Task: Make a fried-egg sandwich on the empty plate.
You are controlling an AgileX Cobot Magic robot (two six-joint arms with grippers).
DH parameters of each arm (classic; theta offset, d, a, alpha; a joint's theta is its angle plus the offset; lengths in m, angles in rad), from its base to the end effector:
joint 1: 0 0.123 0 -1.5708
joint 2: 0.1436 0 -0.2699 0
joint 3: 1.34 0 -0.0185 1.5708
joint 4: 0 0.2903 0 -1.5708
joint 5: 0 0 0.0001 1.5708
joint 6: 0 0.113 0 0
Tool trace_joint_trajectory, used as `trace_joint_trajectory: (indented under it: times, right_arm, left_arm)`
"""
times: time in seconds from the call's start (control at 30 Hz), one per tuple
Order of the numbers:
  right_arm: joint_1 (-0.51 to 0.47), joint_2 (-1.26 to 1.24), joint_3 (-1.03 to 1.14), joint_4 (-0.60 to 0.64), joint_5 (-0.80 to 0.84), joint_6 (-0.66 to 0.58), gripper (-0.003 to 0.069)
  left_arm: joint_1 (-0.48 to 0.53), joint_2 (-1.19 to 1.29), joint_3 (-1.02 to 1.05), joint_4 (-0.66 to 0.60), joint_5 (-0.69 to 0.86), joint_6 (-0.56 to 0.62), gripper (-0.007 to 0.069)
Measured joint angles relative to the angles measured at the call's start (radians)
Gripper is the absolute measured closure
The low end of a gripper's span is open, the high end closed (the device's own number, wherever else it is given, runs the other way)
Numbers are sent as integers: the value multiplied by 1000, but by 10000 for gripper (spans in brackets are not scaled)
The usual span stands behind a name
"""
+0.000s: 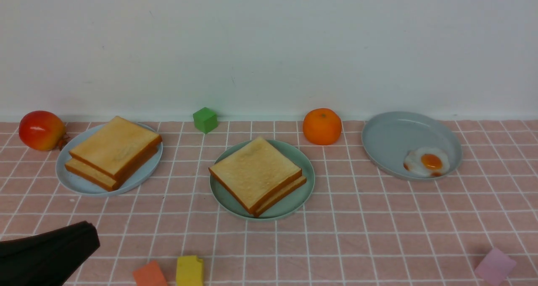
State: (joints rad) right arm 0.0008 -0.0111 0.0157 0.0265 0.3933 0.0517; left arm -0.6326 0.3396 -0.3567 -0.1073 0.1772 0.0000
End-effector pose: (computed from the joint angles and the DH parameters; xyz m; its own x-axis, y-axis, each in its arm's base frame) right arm 0.1278 0.0013 0.1664 -0.3055 0.0759 -0.9492 0.0128 0.9971 0.0756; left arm 0.1282 -0.0966 0.2888 -0.1215 -0.0416 -0.9917 0.5968 0.7953 -0.1065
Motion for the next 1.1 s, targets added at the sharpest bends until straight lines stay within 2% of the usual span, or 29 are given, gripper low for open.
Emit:
trace_joint_trajectory:
  times: [0.7, 0.93, 0.97, 1.0, 1.1]
  right_arm:
    - [0, 0, 0, -3, -1, 0, 656]
    - [0, 0, 0, -3, -1, 0, 653]
    - [0, 0, 0, -3, -1, 0, 653]
    - [0, 0, 0, -3, -1, 0, 652]
    - [0, 0, 0, -4, -1, 0, 649]
  left_arm:
    - [18, -5, 0, 9, -1, 0, 628]
    - [366, -233, 128, 19, 31, -24, 638]
    - [377, -241, 134, 19, 33, -26, 638]
    - [460, -301, 183, 19, 41, -43, 638]
    - [569, -346, 281, 19, 68, -73, 638]
